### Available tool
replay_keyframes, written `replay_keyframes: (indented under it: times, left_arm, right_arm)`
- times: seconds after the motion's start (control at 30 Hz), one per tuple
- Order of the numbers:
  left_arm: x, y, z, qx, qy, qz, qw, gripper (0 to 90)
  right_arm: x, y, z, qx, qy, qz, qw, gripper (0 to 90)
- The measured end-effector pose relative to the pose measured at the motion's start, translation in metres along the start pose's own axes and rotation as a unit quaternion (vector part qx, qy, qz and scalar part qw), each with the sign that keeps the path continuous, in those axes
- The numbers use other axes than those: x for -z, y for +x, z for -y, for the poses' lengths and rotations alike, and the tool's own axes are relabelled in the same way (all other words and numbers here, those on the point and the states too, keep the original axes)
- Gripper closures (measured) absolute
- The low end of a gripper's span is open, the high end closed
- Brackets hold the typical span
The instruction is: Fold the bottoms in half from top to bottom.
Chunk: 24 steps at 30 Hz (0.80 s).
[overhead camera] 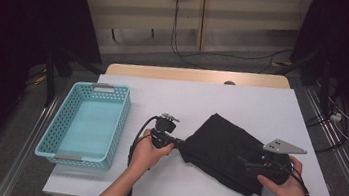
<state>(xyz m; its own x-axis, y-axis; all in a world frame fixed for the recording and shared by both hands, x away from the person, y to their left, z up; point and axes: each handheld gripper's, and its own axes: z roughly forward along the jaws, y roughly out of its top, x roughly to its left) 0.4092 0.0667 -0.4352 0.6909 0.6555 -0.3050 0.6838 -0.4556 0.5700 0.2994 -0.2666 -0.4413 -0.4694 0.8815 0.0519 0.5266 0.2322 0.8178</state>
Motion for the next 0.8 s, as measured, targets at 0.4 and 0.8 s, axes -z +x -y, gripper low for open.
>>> replay_keyframes:
  times: [0.4,0.8]
  left_arm:
    - [0.018,0.031,-0.017,0.008,0.01,-0.009,0.9999,85.5]
    - [0.024,0.051,-0.031,0.015,0.004,-0.053,0.9985,81.6]
  right_arm:
    - [0.002,-0.001,-0.002,-0.004,-0.011,0.005,0.9999,17.0]
    - [-0.002,0.004,-0.003,0.005,-0.008,0.006,0.9999,17.0]
